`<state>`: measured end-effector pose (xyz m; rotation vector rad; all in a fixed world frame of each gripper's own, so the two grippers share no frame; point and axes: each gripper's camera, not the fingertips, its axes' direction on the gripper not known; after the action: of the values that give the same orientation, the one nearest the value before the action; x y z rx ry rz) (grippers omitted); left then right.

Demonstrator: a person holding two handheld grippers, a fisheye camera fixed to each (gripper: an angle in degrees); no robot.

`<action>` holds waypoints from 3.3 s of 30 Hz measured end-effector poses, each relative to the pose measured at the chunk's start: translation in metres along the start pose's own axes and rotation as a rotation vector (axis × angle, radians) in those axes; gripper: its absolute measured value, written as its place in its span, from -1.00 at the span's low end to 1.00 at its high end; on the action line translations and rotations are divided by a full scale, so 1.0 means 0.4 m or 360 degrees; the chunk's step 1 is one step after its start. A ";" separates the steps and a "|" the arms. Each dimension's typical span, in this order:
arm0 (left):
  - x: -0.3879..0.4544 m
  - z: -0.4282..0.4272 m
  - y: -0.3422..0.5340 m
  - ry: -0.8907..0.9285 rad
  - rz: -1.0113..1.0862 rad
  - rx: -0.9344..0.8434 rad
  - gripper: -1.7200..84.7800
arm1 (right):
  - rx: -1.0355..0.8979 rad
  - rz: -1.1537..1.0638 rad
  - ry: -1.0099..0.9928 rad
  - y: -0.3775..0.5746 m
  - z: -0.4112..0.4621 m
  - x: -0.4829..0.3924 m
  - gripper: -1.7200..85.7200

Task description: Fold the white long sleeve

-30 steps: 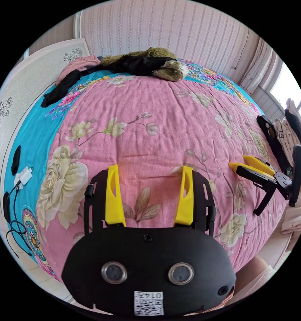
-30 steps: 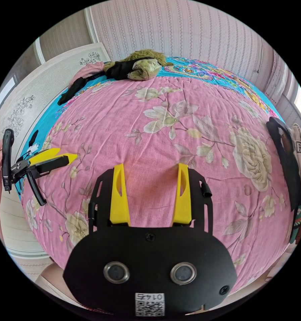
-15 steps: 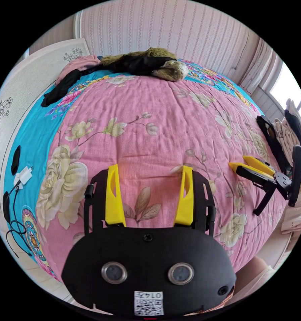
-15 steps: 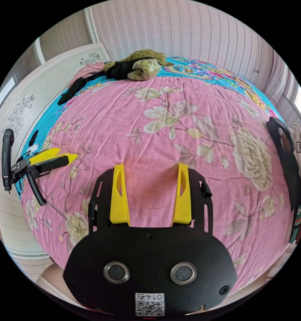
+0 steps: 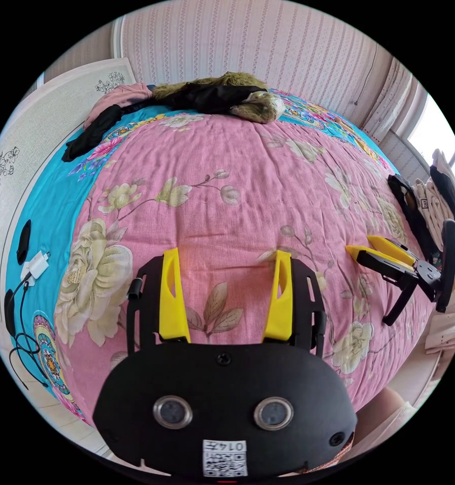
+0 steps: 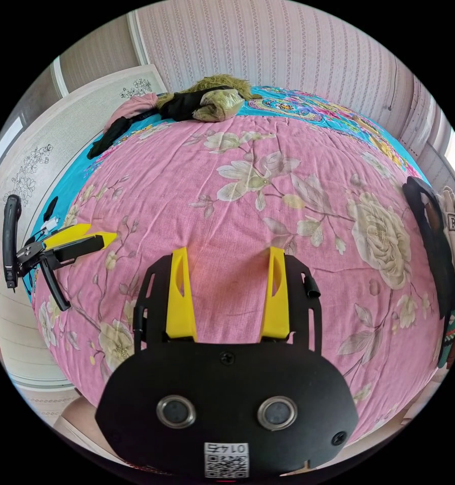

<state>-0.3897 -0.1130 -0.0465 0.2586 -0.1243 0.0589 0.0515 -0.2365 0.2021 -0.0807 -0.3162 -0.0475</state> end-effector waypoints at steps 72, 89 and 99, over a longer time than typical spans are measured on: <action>0.143 -0.095 -0.008 0.0002 0.0015 0.0010 -0.39 | -0.0009 0.0011 -0.0017 -0.053 0.078 -0.053 -0.48; 0.135 -0.239 -0.013 0.0011 0.0013 0.0014 -0.39 | -0.0006 0.0012 -0.0020 -0.094 0.186 -0.126 -0.48; 0.112 -0.343 -0.026 0.0018 -0.0005 -0.0005 -0.40 | -0.0004 0.0014 -0.0023 -0.121 0.261 -0.182 -0.48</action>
<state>-0.3289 -0.0856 -0.1748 0.2552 -0.1125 0.0571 -0.0526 -0.2733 0.2819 -0.0848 -0.3301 -0.0388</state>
